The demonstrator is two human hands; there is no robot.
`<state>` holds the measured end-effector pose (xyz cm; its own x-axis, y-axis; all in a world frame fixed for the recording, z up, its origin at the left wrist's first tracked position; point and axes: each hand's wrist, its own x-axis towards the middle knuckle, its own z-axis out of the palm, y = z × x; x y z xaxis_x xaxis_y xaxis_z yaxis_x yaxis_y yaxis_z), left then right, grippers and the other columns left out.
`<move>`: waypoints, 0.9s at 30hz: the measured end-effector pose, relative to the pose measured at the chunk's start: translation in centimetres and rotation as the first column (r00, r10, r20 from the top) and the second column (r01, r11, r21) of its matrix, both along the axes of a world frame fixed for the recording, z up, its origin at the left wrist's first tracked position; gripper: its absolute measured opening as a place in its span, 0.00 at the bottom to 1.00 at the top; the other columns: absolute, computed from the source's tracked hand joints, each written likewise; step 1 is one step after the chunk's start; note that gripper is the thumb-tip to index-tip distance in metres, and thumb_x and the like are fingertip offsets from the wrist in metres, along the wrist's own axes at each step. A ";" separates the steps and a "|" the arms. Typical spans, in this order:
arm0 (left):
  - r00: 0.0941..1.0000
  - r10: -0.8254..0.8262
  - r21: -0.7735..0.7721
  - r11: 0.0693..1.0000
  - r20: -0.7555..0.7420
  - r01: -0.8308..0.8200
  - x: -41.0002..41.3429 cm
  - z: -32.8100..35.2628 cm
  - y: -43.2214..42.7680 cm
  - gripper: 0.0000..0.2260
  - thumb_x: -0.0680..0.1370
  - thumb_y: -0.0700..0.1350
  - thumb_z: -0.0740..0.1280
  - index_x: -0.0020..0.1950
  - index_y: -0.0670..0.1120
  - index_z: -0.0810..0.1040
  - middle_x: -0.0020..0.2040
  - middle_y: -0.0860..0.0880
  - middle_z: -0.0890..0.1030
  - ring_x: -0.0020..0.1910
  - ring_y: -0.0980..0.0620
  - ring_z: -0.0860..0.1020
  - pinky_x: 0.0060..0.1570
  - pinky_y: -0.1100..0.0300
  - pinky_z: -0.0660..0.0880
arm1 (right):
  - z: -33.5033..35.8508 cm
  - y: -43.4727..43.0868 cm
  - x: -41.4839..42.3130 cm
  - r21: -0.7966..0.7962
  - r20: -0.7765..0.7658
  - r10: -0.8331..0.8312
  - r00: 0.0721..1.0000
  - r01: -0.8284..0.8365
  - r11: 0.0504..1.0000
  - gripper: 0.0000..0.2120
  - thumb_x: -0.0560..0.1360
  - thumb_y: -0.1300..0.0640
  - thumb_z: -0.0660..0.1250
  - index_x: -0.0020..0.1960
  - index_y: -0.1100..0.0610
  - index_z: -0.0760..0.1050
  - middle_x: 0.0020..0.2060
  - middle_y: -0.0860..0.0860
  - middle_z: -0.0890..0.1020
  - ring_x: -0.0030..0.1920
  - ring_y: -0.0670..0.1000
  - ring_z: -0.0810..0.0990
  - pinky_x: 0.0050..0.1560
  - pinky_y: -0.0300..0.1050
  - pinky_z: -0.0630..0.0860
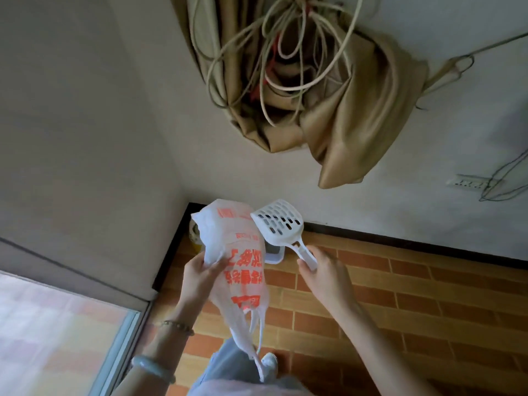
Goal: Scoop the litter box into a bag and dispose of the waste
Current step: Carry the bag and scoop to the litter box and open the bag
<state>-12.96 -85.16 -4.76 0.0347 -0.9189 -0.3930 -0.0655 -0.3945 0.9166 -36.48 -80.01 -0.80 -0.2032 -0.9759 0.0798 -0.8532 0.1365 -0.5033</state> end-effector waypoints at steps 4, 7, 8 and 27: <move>0.996 0.089 0.013 0.996 0.013 -0.090 -0.7 0.0 -4.4 0.12 0.71 0.45 0.74 0.48 0.39 0.78 0.39 0.44 0.85 0.35 0.47 0.84 0.32 0.57 0.80 | -0.4 -6.0 -0.8 0.018 0.033 0.108 0.994 -0.109 0.994 0.13 0.73 0.54 0.69 0.57 0.55 0.77 0.32 0.44 0.78 0.24 0.37 0.70 0.22 0.26 0.65; 0.993 0.120 0.004 0.993 0.017 -0.120 -0.8 -0.4 -8.2 0.14 0.71 0.45 0.74 0.48 0.36 0.79 0.40 0.43 0.85 0.36 0.47 0.84 0.34 0.56 0.80 | -0.8 -10.9 -1.2 -0.038 -0.002 0.157 0.988 -0.156 0.987 0.11 0.71 0.56 0.71 0.53 0.57 0.79 0.33 0.48 0.81 0.26 0.38 0.71 0.22 0.24 0.61; 0.991 0.129 -0.002 0.992 0.014 -0.129 -0.8 -0.5 -9.4 0.14 0.71 0.45 0.74 0.48 0.36 0.79 0.40 0.42 0.85 0.36 0.46 0.84 0.35 0.54 0.81 | -1.1 -12.5 -1.4 -0.057 -0.006 0.172 0.985 -0.172 0.983 0.11 0.70 0.56 0.72 0.52 0.58 0.80 0.34 0.50 0.82 0.29 0.41 0.74 0.25 0.22 0.61; 0.756 0.650 -0.064 0.753 -0.083 -0.655 -6.1 -1.4 -11.9 0.11 0.72 0.43 0.73 0.46 0.36 0.80 0.38 0.45 0.84 0.33 0.53 0.83 0.31 0.64 0.77 | -3.7 -26.1 -4.0 0.002 0.020 0.663 0.749 -0.663 0.749 0.12 0.73 0.53 0.68 0.54 0.56 0.77 0.45 0.53 0.83 0.45 0.53 0.80 0.44 0.50 0.79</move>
